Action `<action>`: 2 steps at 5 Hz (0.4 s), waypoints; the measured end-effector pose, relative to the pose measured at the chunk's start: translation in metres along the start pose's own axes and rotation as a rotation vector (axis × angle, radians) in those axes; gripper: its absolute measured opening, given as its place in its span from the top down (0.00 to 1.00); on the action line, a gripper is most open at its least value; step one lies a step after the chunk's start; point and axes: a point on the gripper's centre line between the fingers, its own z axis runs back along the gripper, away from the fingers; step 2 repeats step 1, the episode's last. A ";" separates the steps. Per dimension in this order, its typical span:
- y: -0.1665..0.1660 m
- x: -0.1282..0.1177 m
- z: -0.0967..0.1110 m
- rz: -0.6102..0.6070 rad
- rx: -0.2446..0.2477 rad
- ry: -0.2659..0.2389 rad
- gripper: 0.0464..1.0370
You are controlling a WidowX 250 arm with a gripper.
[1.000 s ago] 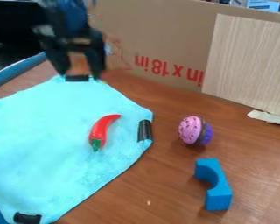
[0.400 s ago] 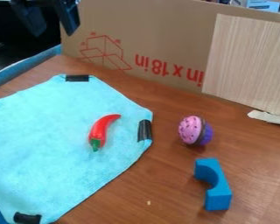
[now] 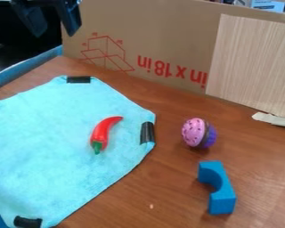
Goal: Put the red thing on the top right part of the blue cloth
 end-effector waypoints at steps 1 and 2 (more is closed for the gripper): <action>0.000 0.000 0.000 0.000 0.000 0.000 0.04; 0.000 0.000 0.000 0.000 0.000 0.000 0.04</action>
